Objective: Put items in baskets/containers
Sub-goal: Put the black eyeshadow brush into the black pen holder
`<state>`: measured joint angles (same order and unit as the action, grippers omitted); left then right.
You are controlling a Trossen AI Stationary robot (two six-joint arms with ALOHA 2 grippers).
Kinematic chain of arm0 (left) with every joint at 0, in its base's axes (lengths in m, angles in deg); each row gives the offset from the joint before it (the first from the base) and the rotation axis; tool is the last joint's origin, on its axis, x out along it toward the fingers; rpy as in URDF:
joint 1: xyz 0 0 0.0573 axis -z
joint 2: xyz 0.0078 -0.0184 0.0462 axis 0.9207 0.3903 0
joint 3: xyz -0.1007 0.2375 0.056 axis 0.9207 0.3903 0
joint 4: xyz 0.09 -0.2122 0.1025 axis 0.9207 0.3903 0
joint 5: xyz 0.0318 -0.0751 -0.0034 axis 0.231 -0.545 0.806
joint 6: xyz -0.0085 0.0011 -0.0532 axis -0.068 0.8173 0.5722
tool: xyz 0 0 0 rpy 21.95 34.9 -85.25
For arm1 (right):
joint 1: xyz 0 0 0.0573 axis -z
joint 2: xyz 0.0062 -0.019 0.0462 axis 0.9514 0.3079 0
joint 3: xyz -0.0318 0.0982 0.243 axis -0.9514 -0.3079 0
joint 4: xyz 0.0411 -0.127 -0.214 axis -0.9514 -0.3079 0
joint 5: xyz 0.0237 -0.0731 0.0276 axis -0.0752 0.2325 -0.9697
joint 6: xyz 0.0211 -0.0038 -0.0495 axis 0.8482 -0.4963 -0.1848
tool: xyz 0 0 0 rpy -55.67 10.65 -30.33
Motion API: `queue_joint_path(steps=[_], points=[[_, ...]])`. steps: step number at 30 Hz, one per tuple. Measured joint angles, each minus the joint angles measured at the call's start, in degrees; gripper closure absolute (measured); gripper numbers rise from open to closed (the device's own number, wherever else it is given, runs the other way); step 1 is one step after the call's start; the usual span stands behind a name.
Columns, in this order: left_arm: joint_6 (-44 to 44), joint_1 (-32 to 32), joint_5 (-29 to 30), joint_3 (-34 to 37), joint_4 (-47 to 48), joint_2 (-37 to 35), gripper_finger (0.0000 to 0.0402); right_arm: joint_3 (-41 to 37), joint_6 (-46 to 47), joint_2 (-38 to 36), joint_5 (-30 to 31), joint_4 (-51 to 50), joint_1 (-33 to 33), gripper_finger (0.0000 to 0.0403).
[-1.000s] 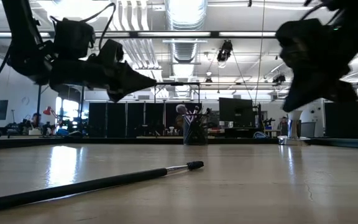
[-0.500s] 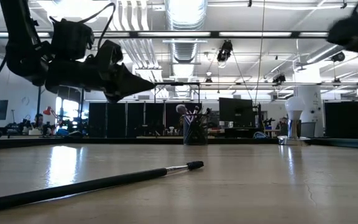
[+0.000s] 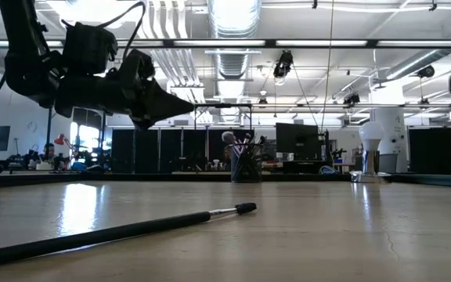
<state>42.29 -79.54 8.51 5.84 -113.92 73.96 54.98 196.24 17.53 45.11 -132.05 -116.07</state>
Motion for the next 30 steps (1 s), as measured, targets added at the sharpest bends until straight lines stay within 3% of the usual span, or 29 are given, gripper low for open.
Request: queue_joint_path(steps=[8,18,30], points=[[-0.1,0.0,0.0,0.0,0.0,0.0,0.0401,-8.9,-0.7,-3.6,-1.0,7.2,-1.9,0.0378],[0.9,0.2,0.0,0.0,0.5,0.0,0.0401,-14.2,-1.1,-3.4,-3.8,12.4,-1.9,0.0394],[0.9,1.0,0.0,0.0,0.6,0.0,0.0402,-14.5,-1.8,-3.5,4.8,15.3,-1.8,0.0394]])
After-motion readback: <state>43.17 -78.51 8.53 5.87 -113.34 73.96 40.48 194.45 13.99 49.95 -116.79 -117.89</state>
